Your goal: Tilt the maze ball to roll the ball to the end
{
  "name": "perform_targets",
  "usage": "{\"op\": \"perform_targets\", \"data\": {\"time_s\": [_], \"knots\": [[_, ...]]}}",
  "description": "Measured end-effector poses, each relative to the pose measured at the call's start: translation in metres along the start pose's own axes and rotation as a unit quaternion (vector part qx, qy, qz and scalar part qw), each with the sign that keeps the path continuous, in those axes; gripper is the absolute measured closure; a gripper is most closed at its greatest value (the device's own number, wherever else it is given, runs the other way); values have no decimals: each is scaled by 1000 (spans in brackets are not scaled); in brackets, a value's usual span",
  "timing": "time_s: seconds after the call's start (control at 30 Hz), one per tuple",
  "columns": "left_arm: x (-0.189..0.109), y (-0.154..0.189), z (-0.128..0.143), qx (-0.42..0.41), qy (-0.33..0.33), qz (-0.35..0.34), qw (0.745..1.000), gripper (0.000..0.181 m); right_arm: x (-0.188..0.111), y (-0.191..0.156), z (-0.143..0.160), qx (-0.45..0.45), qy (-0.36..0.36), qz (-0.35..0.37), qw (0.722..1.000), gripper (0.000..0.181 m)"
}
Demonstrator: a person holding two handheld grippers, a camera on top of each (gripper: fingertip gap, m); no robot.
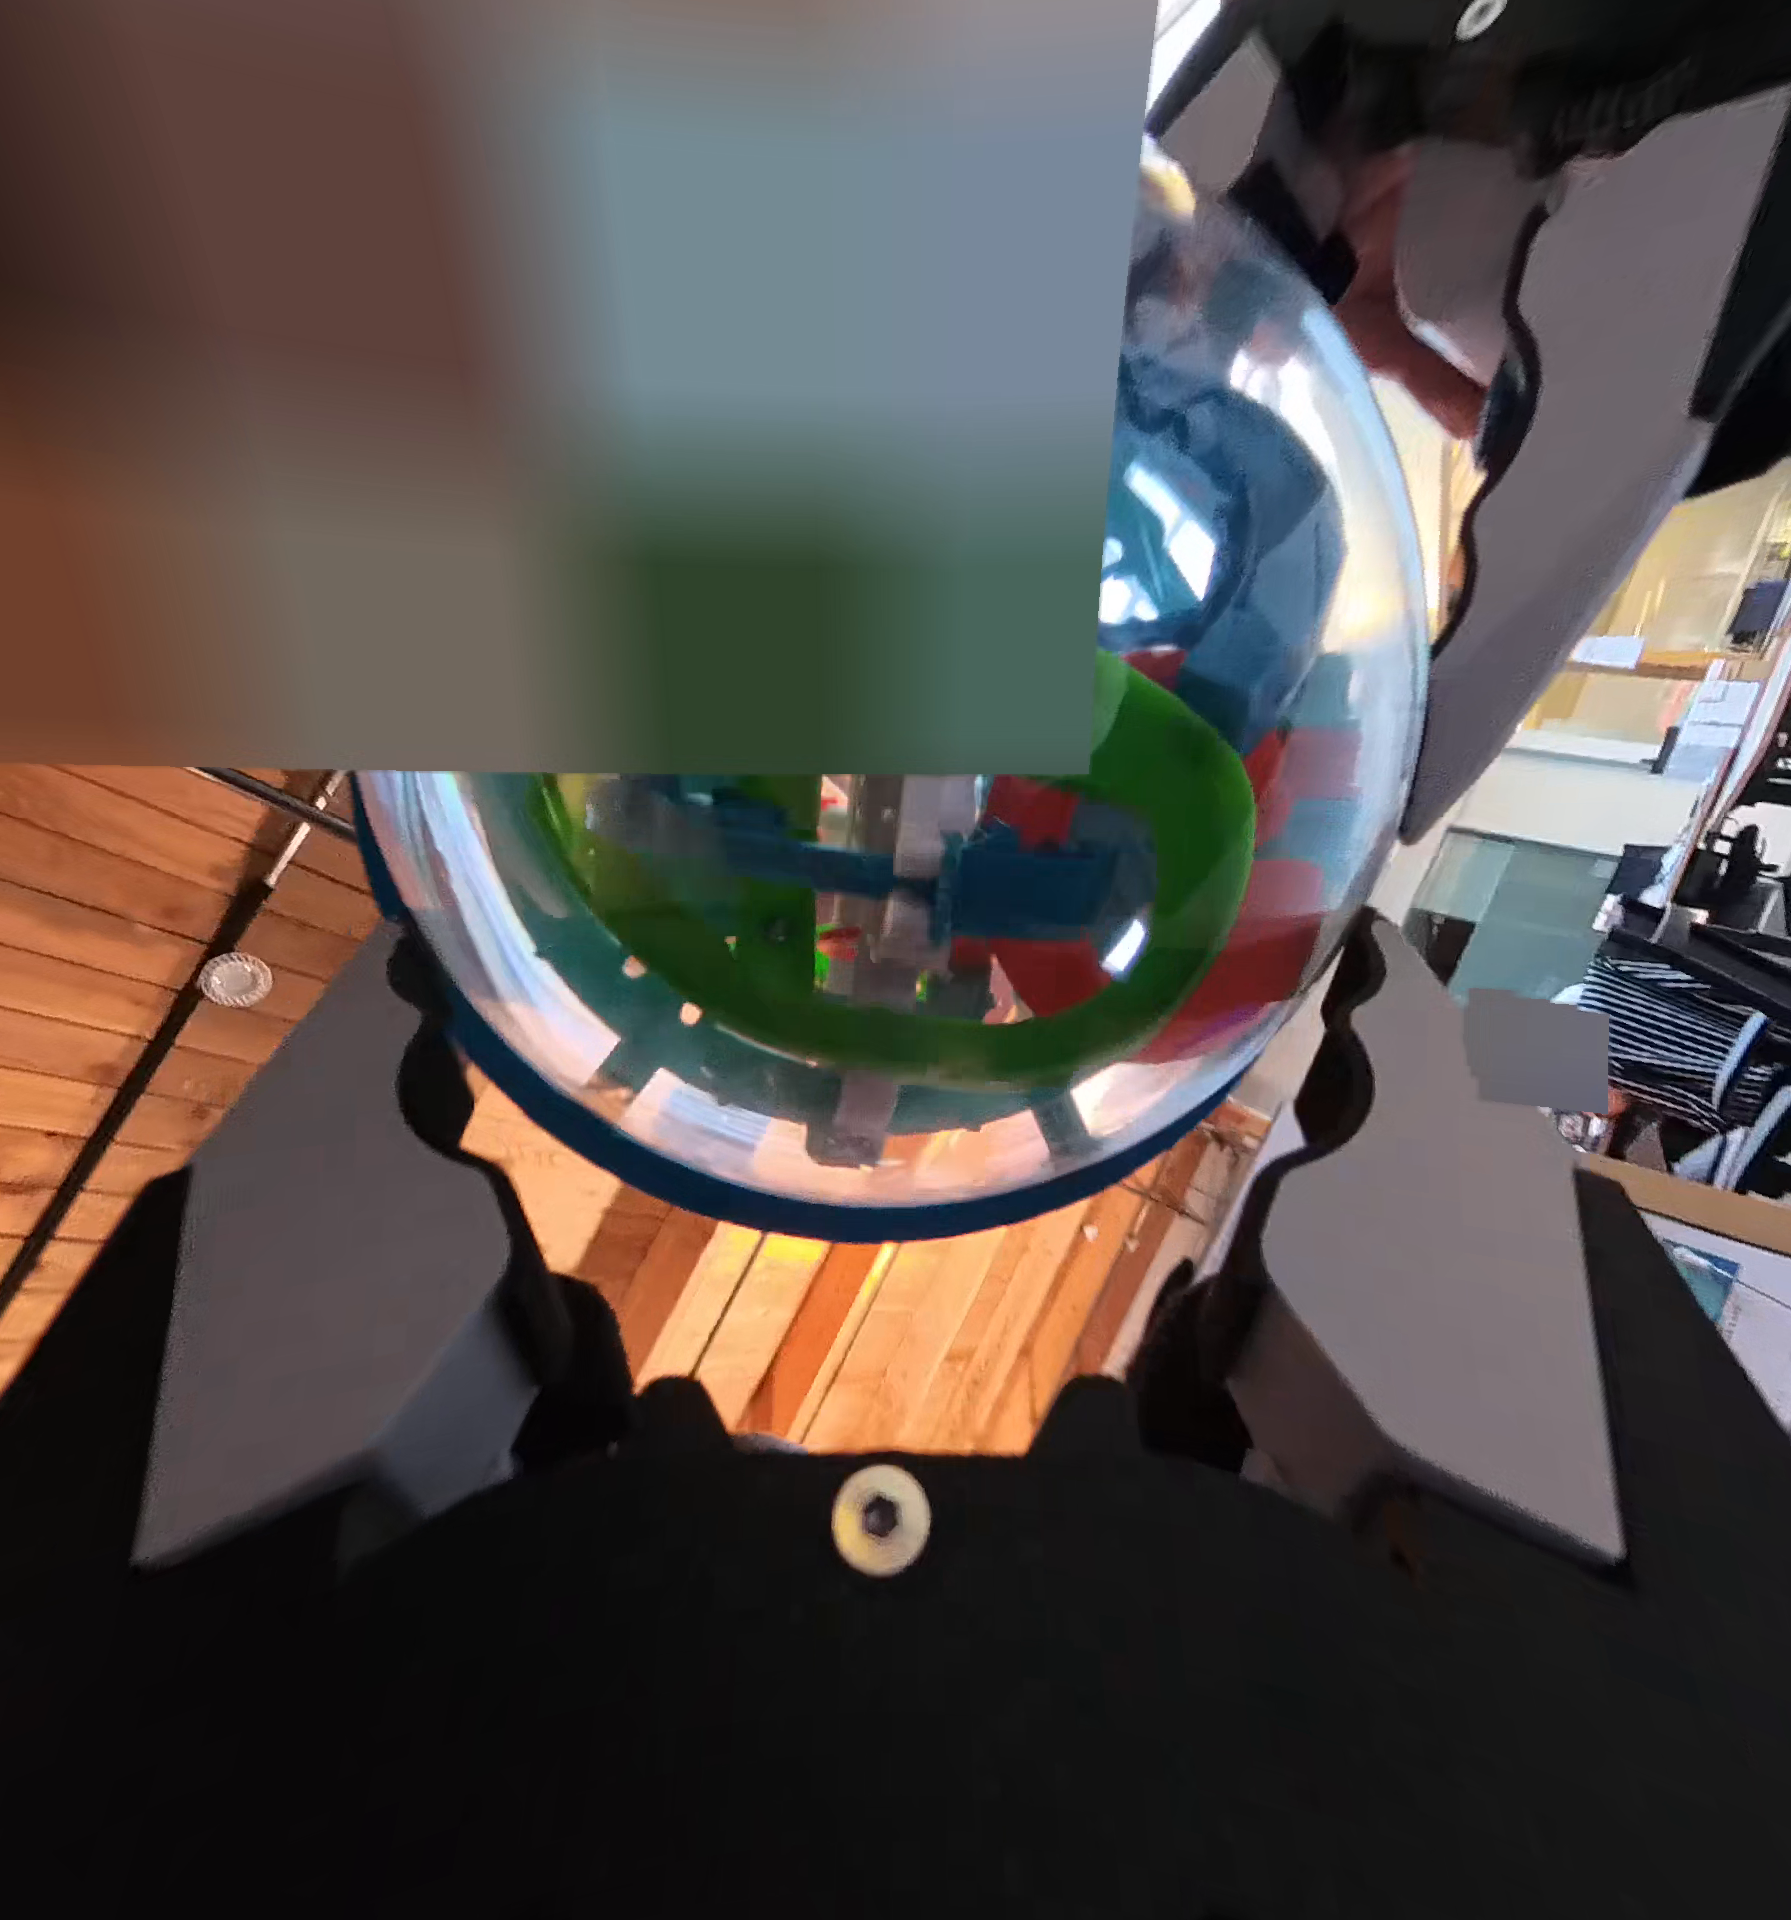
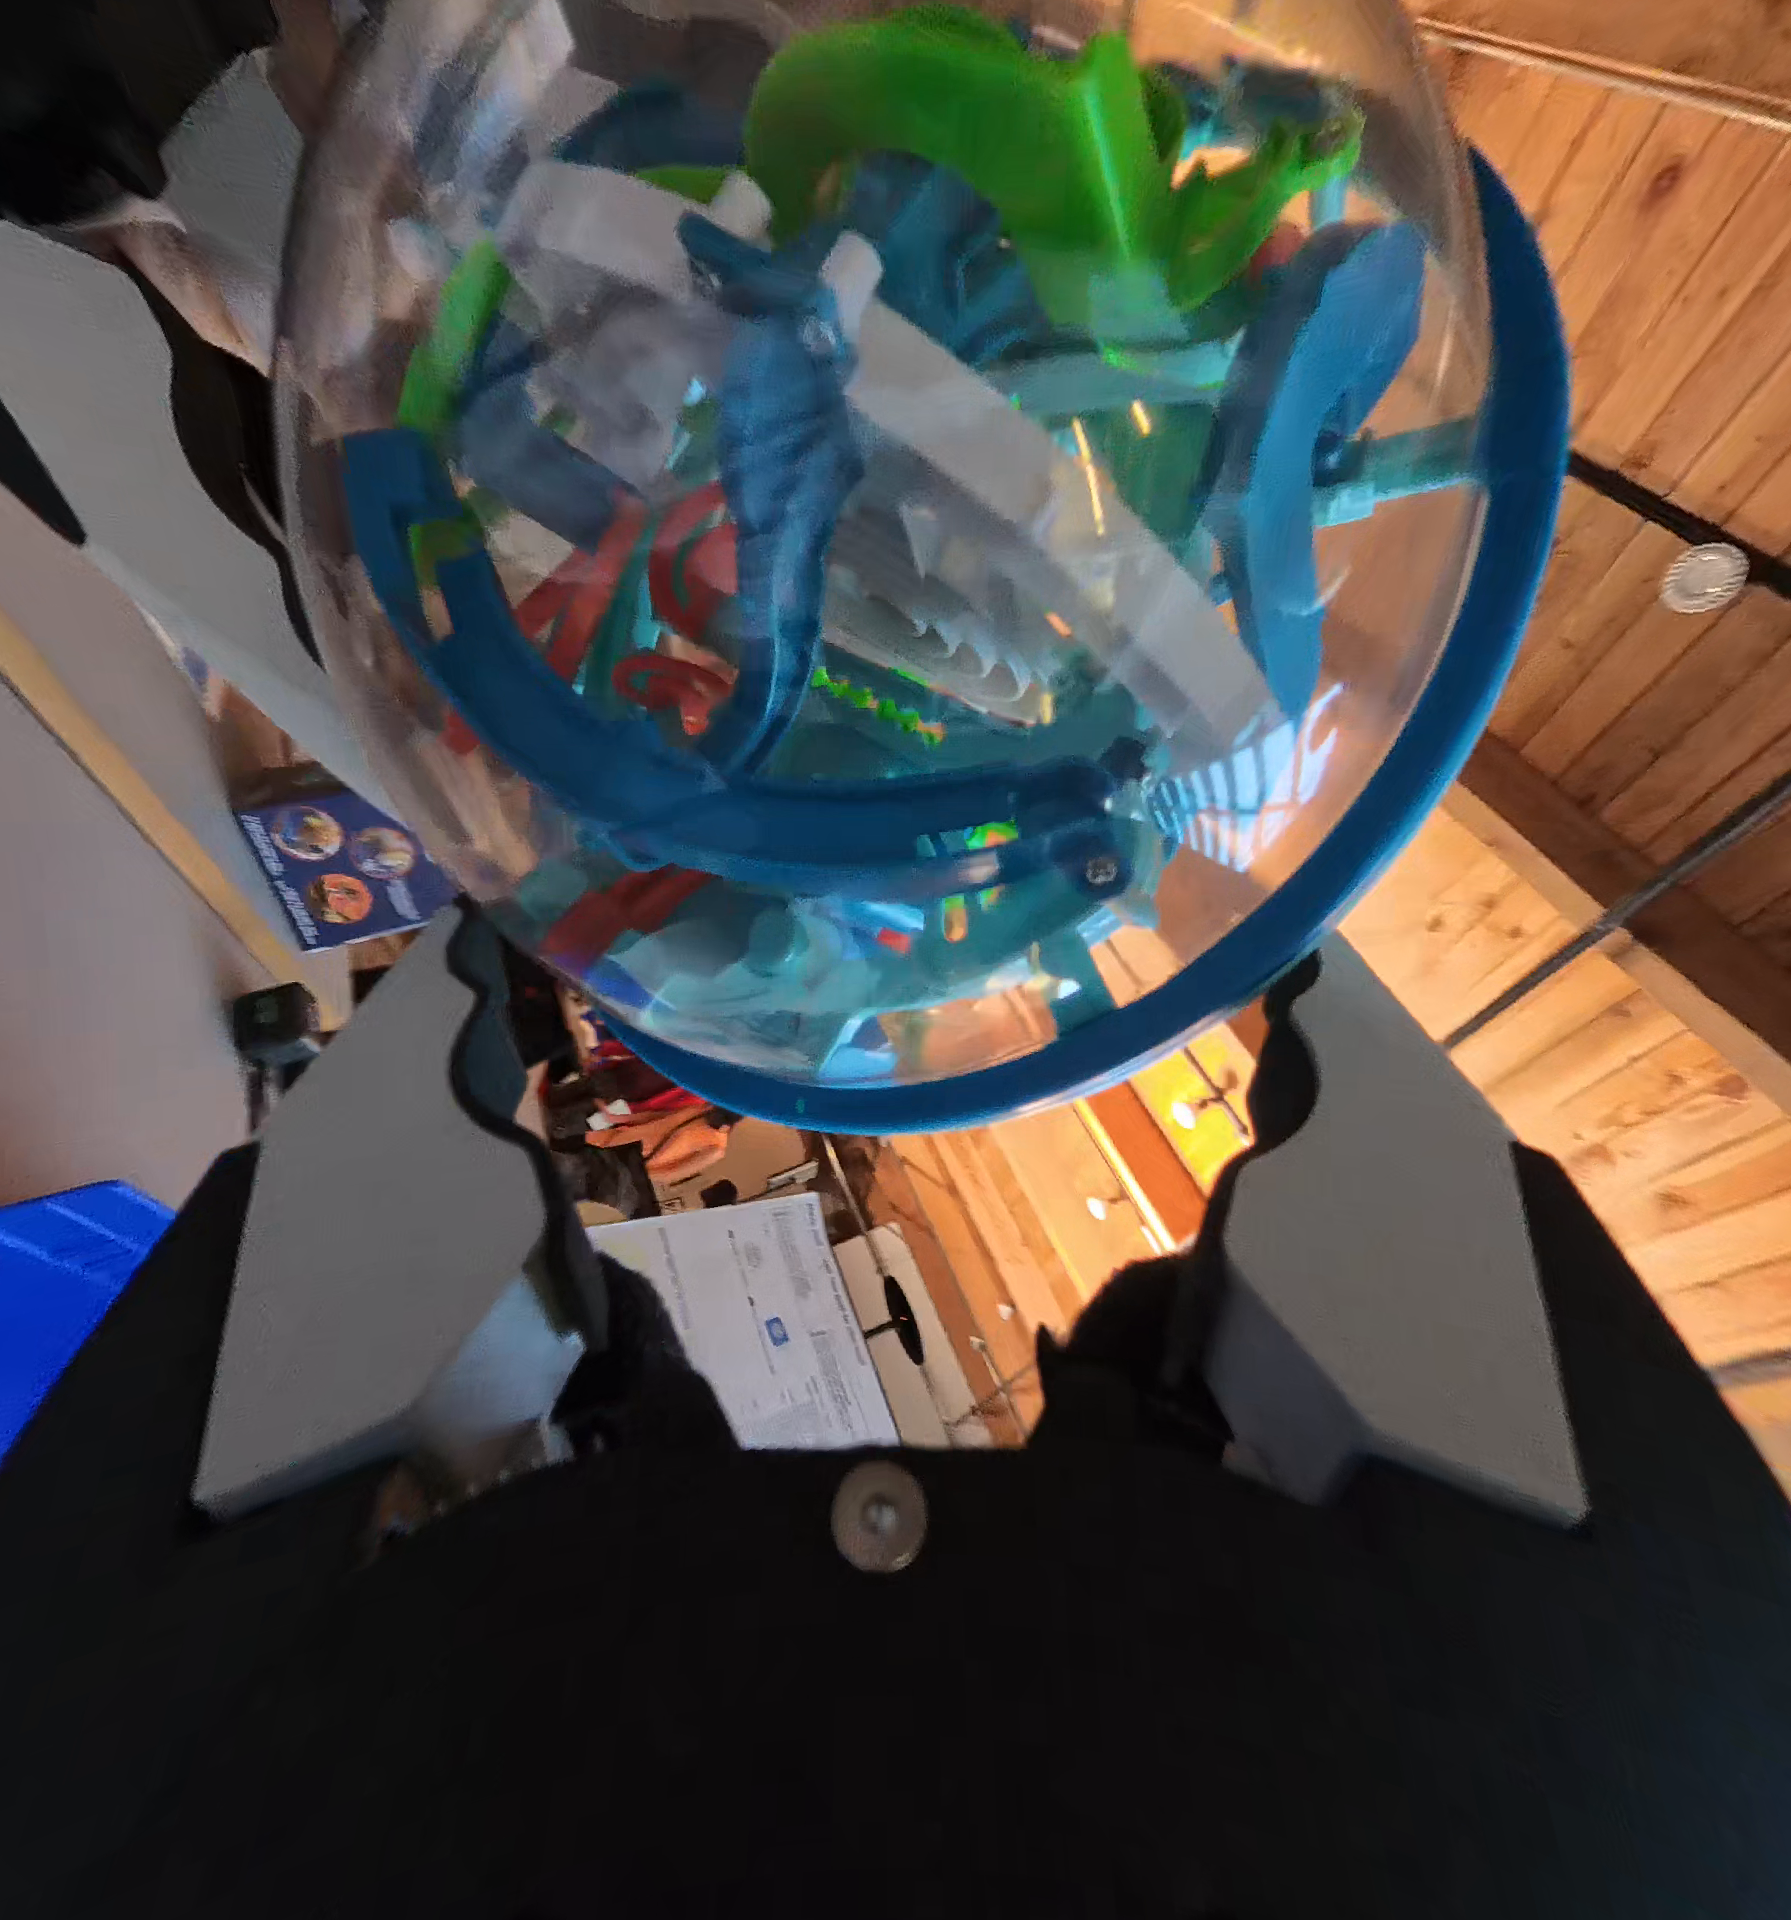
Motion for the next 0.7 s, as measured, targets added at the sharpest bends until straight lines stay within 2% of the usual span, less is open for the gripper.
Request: {"op": "perform_targets", "data": {"time_s": [0.13,0.3,0.37,0.43,0.53,0.7], "knots": [[1,8,16,-23,-15,26,999,23,1,-9,7,4,-35,25,999,40],[-3,19,15,-70,11,78,994,22,-7,-24,8,42,5,33,999,41],[-8,33,22,-118,-11,125,985,23,-10,-38,15,91,5,19,996,42],[-20,61,37,-193,-68,193,960,23,-10,-65,31,184,-20,-17,983,42],[-54,119,65,-308,-148,277,898,23,-13,-124,61,307,-69,-71,946,41],[-108,207,102,-404,-226,355,812,23,-17,-219,111,443,-103,-112,883,41]]}}
Point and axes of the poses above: each gripper's, where its closed fingertips meet, x out along the fingers, z out of its underside, y = z × x across the jaws, the point moved 2 cm from there along -x, back along the fingers, and after that the axes turned 7 degrees about -z, right-handed, at the moved point
